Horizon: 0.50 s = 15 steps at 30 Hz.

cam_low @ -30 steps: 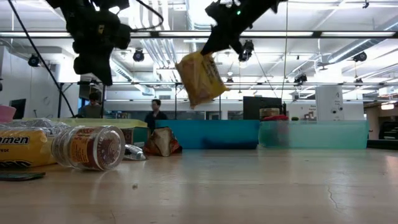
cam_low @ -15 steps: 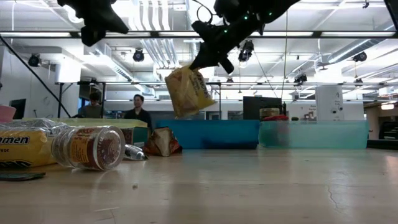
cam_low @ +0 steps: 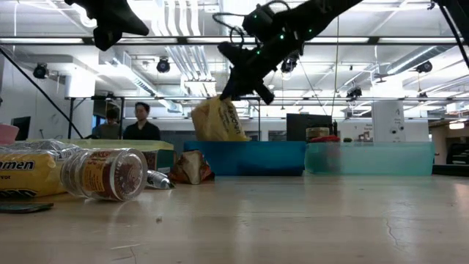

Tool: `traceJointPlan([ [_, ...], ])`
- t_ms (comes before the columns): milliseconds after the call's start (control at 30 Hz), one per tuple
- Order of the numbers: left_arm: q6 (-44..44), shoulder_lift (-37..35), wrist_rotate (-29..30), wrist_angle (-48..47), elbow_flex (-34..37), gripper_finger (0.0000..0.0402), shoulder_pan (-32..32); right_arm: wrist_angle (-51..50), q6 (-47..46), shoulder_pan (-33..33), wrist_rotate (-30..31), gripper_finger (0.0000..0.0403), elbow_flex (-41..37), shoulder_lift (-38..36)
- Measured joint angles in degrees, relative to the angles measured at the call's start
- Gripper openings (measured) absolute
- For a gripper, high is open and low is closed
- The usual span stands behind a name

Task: Pick & Place Food Item
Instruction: Put the right yellow noodle pack into the blue bin

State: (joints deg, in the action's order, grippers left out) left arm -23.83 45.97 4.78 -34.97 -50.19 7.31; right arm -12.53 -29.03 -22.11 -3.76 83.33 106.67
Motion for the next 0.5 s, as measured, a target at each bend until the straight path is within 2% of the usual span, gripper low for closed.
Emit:
traceJointPlan([
  [300, 0.0, 0.0, 0.2, -2.0, 0.0, 0.0017, 0.0, -0.6, -4.1, 0.2, -1.3, 0.0008, 0.0, 3.4],
  [500, -0.1, 0.0, 0.2, -2.3, 0.0, 0.0017, 0.0, -1.0, -5.5, -0.8, 0.8, 0.0008, 0.0, 6.8],
])
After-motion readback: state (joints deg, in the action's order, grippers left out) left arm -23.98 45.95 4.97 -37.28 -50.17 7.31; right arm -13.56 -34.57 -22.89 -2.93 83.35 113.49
